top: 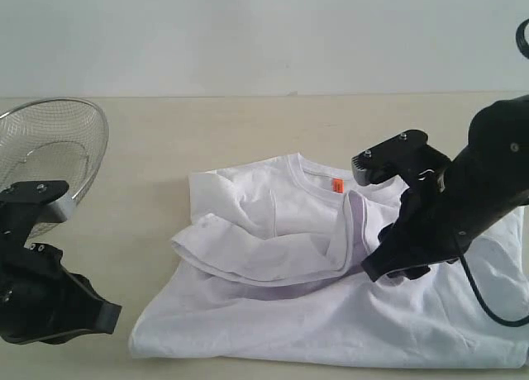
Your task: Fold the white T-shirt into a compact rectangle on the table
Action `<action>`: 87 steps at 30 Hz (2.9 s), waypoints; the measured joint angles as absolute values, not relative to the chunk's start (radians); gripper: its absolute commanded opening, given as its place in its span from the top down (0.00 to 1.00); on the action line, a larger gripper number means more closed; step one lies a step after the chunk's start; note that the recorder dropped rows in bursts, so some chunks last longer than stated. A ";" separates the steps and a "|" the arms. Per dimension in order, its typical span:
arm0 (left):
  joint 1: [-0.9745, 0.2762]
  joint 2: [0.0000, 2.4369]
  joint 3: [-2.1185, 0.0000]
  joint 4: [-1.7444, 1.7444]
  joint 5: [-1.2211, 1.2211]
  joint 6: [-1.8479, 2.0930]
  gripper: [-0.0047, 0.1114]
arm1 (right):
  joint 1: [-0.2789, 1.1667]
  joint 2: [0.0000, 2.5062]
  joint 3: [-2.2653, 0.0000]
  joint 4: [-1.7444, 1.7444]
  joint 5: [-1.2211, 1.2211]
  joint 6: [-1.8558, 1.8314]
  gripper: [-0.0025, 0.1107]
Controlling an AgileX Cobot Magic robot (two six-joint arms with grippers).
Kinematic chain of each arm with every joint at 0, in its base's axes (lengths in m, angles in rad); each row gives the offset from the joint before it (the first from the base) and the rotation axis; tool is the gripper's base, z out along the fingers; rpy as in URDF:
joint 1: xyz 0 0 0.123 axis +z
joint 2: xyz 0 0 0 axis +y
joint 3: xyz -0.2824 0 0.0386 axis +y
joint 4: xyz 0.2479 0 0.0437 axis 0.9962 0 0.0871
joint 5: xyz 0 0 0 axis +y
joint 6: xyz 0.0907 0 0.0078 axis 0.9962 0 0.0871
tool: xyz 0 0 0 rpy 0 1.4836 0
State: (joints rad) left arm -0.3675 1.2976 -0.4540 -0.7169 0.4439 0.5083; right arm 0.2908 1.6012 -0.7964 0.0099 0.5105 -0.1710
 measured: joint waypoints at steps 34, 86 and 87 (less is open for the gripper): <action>-0.367 1.298 -0.454 -0.717 0.444 0.508 0.92 | 0.291 1.648 -0.799 -0.037 0.508 -0.102 0.98; -0.367 1.298 -0.454 -0.717 0.438 0.508 0.92 | 0.291 1.771 -0.905 0.120 0.496 -0.089 0.74; -0.367 1.298 -0.454 -0.717 0.438 0.508 0.92 | 0.291 1.771 -0.905 0.106 0.496 -0.077 0.80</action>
State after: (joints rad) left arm -0.3675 1.2976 -0.4540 -0.7169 0.4375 0.5083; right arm 0.2908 1.7707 -0.9046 0.1063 0.4962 -0.0766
